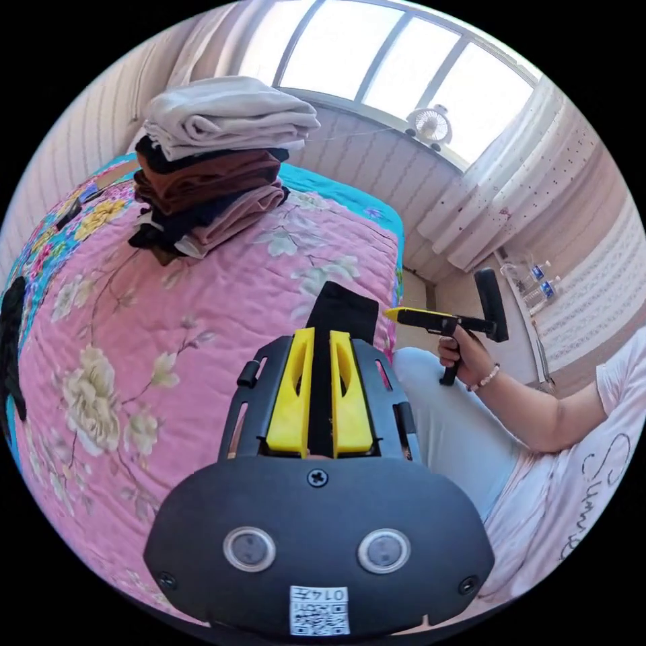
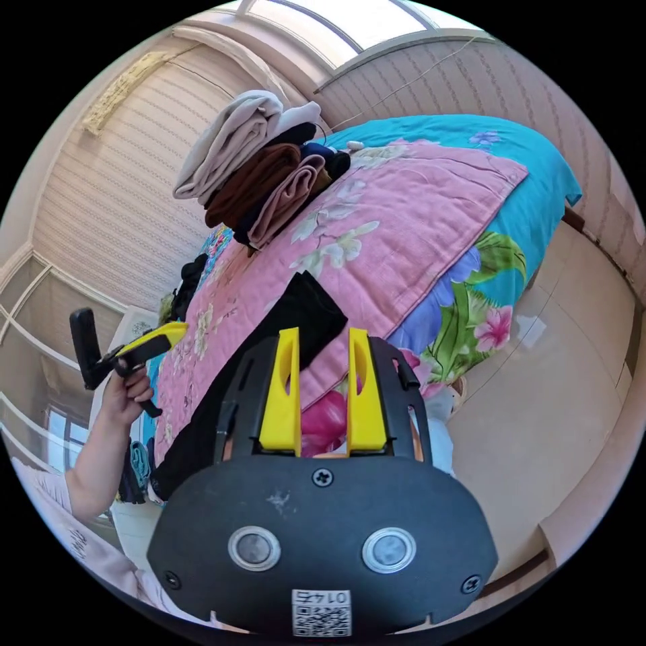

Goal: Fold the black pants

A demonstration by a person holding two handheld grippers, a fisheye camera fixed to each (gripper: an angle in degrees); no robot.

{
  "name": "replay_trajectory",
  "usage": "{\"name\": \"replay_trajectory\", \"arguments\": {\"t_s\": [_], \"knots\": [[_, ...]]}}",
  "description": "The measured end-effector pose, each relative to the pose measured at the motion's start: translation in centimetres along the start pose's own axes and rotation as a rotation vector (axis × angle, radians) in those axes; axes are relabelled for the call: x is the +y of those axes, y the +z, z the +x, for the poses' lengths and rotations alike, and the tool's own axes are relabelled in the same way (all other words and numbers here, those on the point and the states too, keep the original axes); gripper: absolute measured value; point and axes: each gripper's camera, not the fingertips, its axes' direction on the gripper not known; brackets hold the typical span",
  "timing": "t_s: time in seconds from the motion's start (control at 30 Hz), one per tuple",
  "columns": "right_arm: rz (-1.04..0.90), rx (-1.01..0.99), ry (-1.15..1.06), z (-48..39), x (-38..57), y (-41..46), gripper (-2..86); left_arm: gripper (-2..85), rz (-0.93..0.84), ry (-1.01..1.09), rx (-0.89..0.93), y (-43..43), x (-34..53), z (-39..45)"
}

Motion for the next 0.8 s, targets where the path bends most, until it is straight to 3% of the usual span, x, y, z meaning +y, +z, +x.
{"name": "replay_trajectory", "arguments": {"t_s": [0.13, 0.3, 0.4, 0.6, 0.8], "knots": [[-0.066, 0.067, 0.013, 0.3, -1.8, 1.6, 9.9, 6.3, -0.112, 0.068, -0.014, 7.0, -7.2, 1.7], [-0.017, -0.036, 0.037, 1.6, -1.3, 0.6, 4.7, 8.3, -0.303, 0.098, 0.025, 14.6, -10.2, 3.0], [0.022, -0.128, 0.000, 2.1, -0.3, -0.8, 3.3, 4.9, -0.290, 0.123, 0.051, 14.6, -10.4, 3.8], [0.028, -0.326, -0.133, -0.9, 2.6, -3.7, 2.3, 2.8, -0.175, 0.112, 0.118, 8.2, -9.1, 5.0], [-0.015, -0.579, -0.387, -10.2, 7.4, -6.7, 2.1, 2.4, 0.042, 0.062, 0.034, -8.1, -2.1, 5.1]]}}
